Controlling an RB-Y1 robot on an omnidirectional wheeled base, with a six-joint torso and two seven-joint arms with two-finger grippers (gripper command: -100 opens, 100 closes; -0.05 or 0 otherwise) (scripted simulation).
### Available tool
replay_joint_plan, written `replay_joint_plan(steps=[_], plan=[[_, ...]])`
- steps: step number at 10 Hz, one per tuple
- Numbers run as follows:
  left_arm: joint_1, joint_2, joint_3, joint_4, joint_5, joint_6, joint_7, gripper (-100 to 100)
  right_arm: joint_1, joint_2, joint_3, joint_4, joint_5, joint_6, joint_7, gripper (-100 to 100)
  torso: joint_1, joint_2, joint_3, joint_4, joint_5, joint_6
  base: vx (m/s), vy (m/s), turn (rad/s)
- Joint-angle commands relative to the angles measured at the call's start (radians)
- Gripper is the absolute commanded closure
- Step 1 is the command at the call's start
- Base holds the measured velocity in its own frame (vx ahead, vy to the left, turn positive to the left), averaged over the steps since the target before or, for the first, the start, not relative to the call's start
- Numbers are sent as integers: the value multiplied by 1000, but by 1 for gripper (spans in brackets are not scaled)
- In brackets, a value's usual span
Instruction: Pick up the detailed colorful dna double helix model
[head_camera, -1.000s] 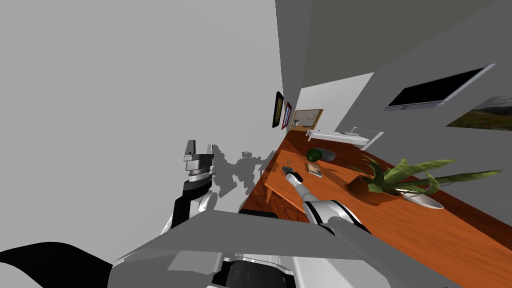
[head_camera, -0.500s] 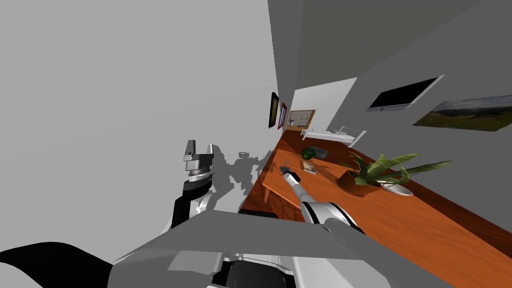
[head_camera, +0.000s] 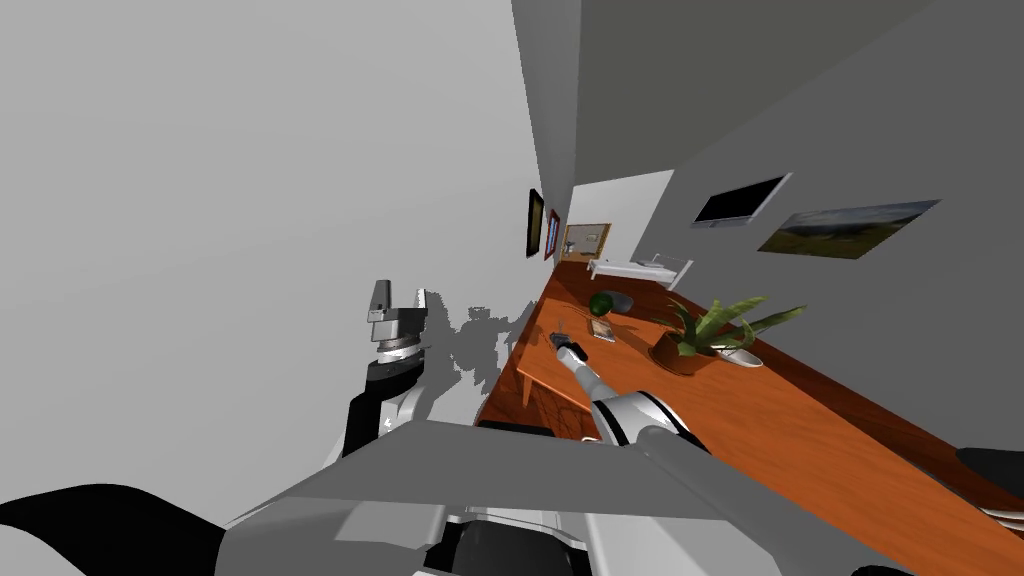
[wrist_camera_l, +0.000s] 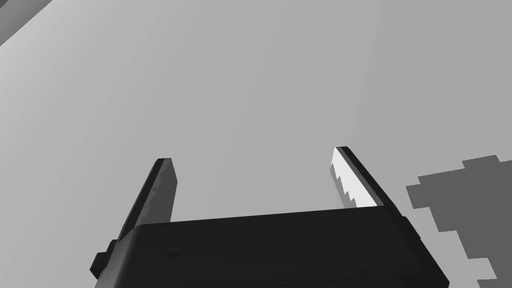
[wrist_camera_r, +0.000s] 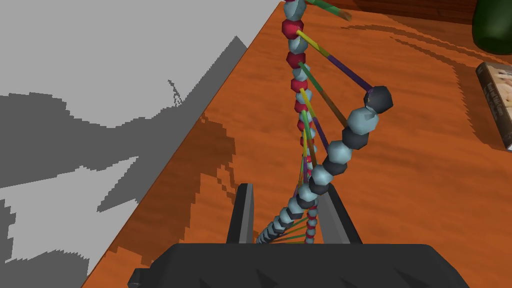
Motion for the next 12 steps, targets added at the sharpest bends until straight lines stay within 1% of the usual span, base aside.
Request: replay_joint_plan(steps=[1,2,3,4,5,6,7,9,10,12], plan=[[0,0,0,0,0,0,0,0,21,15,-50,-50,-4,31,50,100,0,0,0,0,0,0,-5,-4,34],[0,0,0,0,0,0,0,0,21,15,-81,-57,-4,31,80,100,1,-1,-1,0,0,0,-11,9,21],[0,0,0,0,0,0,0,0,21,15,-86,-57,-4,31,117,100,1,-1,-1,0,0,0,-4,8,-5],[0,0,0,0,0,0,0,0,14,44,-85,-59,4,34,137,100,1,-1,-1,0,0,0,15,-13,-239],[0,0,0,0,0,0,0,0,14,44,-85,-59,4,34,137,100,0,-2,-1,-1,0,2,18,-13,-143],[0,0,0,0,0,0,0,0,14,44,-92,-59,4,34,142,100,0,-2,-2,-1,0,0,9,-9,31],[0,0,0,0,0,0,0,0,14,44,-85,-59,4,34,137,100,1,-3,-2,-1,0,-1,2,-4,31],[0,0,0,0,0,0,0,0,1,102,-81,-64,20,41,176,100,0,-2,-2,-1,0,1,25,-20,-281],[0,0,0,0,0,0,0,0,1,102,-81,-64,20,41,176,100,-1,-3,-2,-1,0,2,25,-17,-152],[0,0,0,0,0,0,0,0,-12,159,-78,-69,35,47,215,100,0,-3,-2,-1,0,0,29,-26,-254]])
